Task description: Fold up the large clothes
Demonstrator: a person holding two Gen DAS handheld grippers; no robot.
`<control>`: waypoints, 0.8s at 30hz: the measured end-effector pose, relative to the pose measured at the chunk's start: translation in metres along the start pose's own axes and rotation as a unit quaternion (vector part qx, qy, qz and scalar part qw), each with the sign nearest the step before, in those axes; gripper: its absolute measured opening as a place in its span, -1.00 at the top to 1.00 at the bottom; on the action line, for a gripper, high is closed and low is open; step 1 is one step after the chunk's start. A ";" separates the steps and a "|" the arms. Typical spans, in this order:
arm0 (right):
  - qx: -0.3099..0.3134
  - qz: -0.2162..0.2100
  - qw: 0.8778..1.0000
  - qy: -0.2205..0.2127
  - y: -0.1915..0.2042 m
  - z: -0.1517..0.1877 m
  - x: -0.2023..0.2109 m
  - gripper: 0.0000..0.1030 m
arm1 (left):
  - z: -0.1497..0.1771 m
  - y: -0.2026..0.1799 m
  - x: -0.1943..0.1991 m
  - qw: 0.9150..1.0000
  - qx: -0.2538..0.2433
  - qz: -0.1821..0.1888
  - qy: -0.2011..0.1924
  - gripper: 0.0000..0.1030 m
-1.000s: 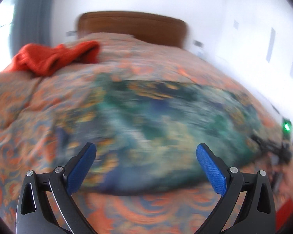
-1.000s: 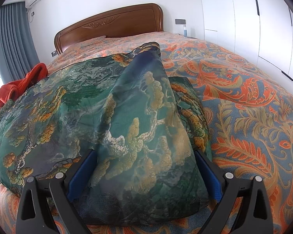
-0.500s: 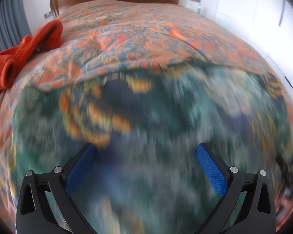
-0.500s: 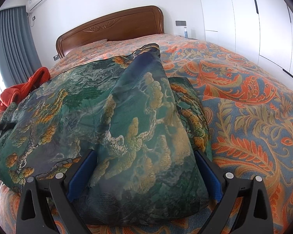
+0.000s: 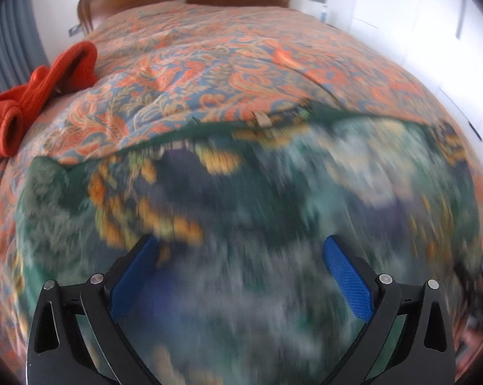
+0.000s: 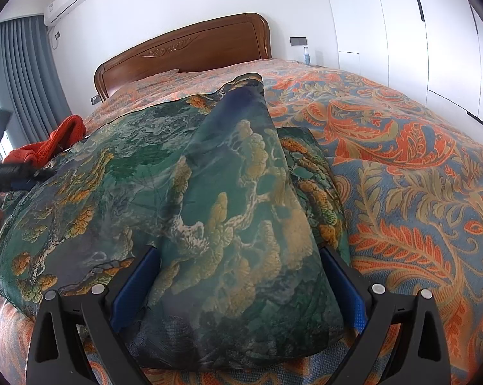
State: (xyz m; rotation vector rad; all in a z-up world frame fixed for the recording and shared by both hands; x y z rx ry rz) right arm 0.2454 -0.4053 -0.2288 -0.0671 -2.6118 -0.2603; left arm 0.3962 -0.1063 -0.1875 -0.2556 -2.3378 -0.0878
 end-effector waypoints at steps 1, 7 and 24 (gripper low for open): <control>0.000 0.000 1.000 0.000 0.000 0.000 0.000 -0.95 | 0.007 -0.002 0.007 1.000 -0.005 0.006 -0.003 -0.99; 0.003 0.003 1.000 0.001 0.000 -0.001 -0.003 -0.95 | 0.054 -0.020 0.047 0.998 -0.057 0.018 -0.029 -0.99; 0.009 0.012 1.000 0.015 0.002 -0.004 -0.007 -0.95 | 0.114 -0.033 0.090 0.993 -0.102 0.029 -0.048 -0.99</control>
Point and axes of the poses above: each gripper's, at about its wrist camera, not at the fingertips, and x roughly against the way its jaws point, y to its left, z to its underside, the point moved 7 cm from there along -x, roughly the way its jaws point, and after that the axes turned 9 degrees about -y, right-handed, at the moved point
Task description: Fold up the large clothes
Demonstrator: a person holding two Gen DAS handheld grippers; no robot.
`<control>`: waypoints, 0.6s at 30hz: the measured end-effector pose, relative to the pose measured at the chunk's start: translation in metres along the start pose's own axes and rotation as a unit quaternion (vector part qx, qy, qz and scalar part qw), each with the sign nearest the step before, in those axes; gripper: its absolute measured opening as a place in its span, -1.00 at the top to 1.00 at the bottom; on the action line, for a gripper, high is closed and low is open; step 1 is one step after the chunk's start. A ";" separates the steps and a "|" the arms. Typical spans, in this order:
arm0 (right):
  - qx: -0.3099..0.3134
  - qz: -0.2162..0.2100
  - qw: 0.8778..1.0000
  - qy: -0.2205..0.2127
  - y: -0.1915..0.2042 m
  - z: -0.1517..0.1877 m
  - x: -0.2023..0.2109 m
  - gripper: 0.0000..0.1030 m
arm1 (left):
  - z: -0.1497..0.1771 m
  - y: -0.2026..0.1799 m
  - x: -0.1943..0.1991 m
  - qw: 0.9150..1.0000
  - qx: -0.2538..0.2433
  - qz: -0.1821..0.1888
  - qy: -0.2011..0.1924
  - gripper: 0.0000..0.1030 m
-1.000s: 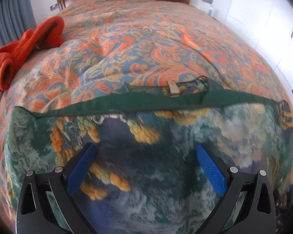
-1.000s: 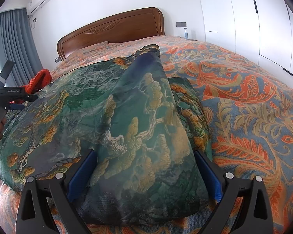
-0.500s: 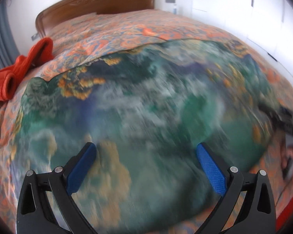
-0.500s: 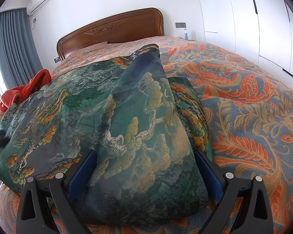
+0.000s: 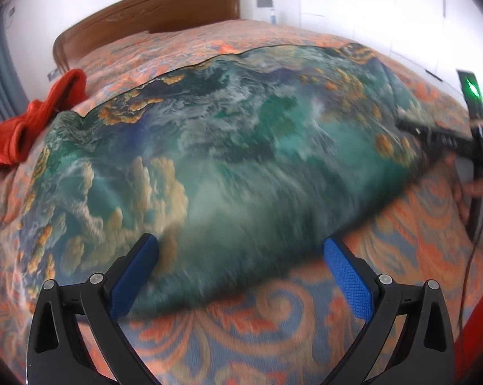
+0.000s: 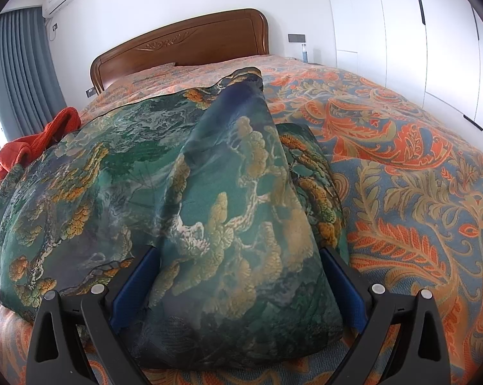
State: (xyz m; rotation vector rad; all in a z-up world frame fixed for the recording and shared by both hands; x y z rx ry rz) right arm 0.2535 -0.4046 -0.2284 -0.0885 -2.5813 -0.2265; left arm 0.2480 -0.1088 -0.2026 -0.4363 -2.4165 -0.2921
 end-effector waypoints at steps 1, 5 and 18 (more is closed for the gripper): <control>-0.003 -0.003 1.000 0.000 -0.001 -0.001 0.000 -0.95 | 0.002 -0.002 0.004 1.000 -0.001 0.003 -0.002 -0.99; -0.019 -0.016 1.000 -0.005 -0.007 -0.003 0.002 -0.95 | 0.001 -0.009 0.022 0.999 0.020 0.029 -0.017 -0.99; -0.037 -0.025 0.999 0.018 -0.015 -0.005 0.001 -0.95 | 0.015 0.009 0.033 0.995 0.093 0.034 -0.031 -0.99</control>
Point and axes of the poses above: each gripper's, at about its wrist camera, not at the fingertips, and x roughly against the way its jaws point, y to its left, z to its underside, the point moved 7 cm from there along -x, roughly the way its jaws point, and after that the axes turned 9 degrees about -y, right-handed, at the moved point
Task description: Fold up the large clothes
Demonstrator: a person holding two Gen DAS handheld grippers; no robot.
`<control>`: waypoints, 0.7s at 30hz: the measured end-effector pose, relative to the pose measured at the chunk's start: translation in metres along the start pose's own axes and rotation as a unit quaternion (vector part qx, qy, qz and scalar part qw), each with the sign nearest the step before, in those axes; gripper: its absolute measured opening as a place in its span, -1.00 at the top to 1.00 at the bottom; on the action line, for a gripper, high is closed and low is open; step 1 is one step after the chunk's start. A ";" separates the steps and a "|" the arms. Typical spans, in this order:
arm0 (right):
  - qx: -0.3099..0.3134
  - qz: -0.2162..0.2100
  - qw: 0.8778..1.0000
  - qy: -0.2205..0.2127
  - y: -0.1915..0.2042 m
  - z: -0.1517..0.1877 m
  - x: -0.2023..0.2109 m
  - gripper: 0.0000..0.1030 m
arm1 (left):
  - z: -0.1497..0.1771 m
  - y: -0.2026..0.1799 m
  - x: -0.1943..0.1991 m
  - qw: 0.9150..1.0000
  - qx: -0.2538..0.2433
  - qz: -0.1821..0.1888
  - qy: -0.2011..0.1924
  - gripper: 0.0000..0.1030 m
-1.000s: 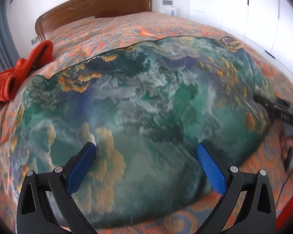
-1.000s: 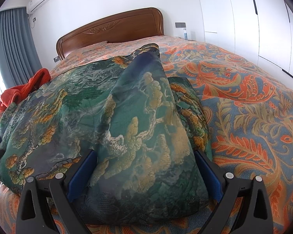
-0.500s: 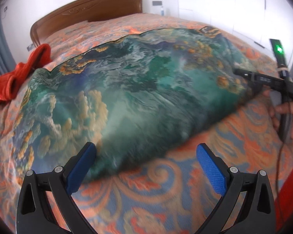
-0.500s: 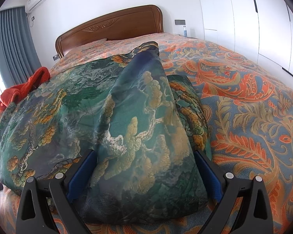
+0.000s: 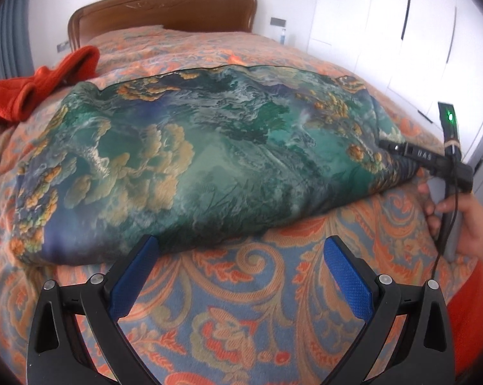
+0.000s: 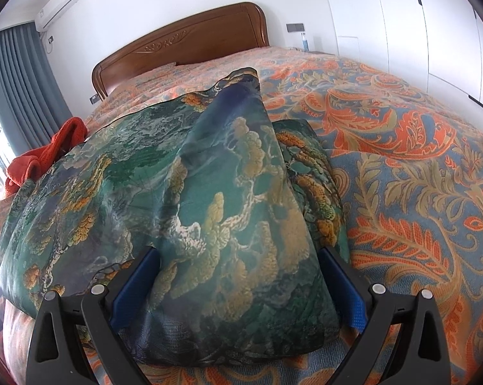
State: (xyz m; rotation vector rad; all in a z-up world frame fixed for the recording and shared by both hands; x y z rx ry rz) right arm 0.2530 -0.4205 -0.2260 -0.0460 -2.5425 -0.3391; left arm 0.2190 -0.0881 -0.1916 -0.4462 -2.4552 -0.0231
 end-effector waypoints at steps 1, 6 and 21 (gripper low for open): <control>-0.002 0.001 1.000 0.001 0.000 -0.003 0.001 -0.95 | 0.001 0.001 0.001 1.000 -0.004 -0.002 0.000 -0.99; -0.021 0.011 1.000 -0.016 -0.004 -0.013 0.019 -0.95 | 0.001 0.004 0.006 1.000 -0.013 -0.003 -0.001 -0.99; -0.180 -0.044 0.983 0.011 -0.060 -0.020 0.048 -0.95 | -0.046 -0.068 -0.018 0.995 -0.088 0.026 -0.035 -0.99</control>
Point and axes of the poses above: each gripper's, at about its wrist camera, not at the fingertips, and x roughly against the way its jaws point, y to its left, z to its underside, the point moved 7 cm from there along -x, roughly the way its jaws point, and after that the axes turned 9 degrees about -y, right-handed, at the moved point
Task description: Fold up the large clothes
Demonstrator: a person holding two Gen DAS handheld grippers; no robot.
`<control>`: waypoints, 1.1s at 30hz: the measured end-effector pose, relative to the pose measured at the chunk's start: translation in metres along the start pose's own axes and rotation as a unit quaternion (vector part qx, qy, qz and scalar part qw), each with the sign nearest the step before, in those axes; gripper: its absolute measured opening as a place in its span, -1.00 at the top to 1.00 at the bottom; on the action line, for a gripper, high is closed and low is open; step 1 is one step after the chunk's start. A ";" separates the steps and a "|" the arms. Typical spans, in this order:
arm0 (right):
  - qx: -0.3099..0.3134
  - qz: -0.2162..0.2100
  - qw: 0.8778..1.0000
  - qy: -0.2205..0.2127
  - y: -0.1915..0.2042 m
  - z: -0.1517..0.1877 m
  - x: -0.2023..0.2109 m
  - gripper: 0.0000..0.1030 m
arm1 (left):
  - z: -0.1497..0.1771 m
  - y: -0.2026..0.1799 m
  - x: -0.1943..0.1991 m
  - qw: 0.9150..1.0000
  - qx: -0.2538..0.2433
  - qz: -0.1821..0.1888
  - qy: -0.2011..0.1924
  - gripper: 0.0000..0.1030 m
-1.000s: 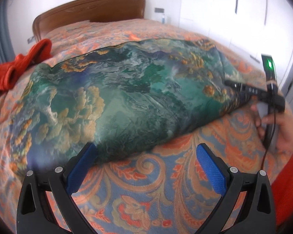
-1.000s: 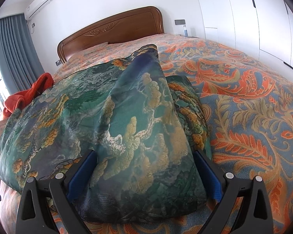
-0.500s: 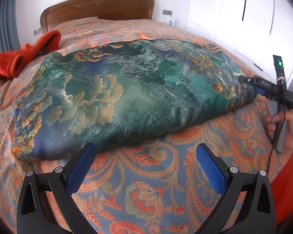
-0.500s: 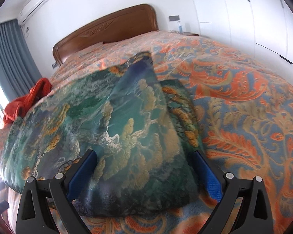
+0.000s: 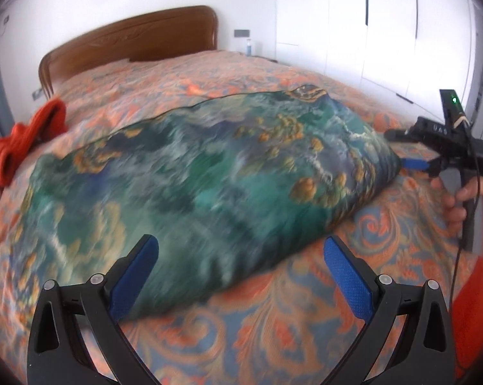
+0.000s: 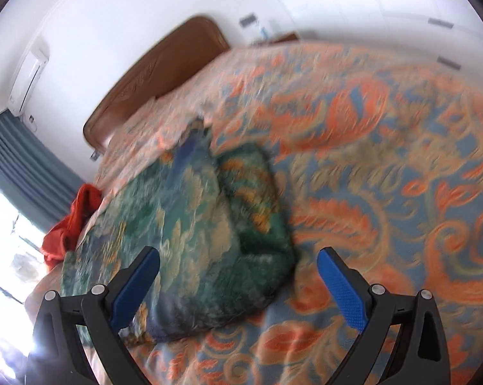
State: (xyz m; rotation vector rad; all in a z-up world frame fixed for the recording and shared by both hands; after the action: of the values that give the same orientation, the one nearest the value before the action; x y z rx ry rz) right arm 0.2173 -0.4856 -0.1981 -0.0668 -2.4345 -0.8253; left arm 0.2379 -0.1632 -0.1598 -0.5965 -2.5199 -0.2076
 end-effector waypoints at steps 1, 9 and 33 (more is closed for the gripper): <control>-0.001 -0.001 1.000 0.011 0.000 0.006 -0.006 -0.95 | 0.000 -0.003 -0.004 1.000 -0.002 0.001 0.002 -0.99; -0.069 -0.005 0.997 0.023 0.009 0.021 -0.043 -0.72 | 0.018 -0.014 -0.031 0.998 -0.024 0.005 0.051 -0.99; 0.372 -0.072 0.913 -0.149 0.281 0.087 0.064 0.33 | -0.152 -0.042 0.003 0.983 0.023 0.155 0.101 -0.99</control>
State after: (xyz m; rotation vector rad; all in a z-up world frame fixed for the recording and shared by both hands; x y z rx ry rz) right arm 0.1822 -0.2164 -0.0679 0.2971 -2.9070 0.1190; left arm 0.2875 -0.2392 -0.0308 -0.8907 -2.1978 -0.0905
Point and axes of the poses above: each gripper's, at about its wrist camera, not at the fingertips, and x roughly against the way its jaws point, y to its left, z to its underside, the point moved 7 cm from there along -x, roughly the way its jaws point, and after that the axes turned 9 degrees about -y, right-handed, at the moved point
